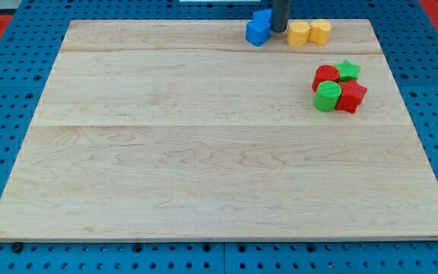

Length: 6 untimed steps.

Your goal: Separate the yellow blocks with blue blocks to the top right

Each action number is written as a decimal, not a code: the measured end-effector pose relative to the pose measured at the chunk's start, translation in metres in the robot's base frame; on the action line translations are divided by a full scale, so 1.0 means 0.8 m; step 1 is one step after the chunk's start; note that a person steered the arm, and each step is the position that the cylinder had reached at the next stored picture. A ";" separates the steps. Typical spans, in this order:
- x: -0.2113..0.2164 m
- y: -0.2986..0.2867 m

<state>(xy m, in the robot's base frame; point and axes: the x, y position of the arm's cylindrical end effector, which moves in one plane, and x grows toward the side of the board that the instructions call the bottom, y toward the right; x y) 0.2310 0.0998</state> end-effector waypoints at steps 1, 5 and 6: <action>0.014 0.002; -0.047 0.190; -0.020 0.193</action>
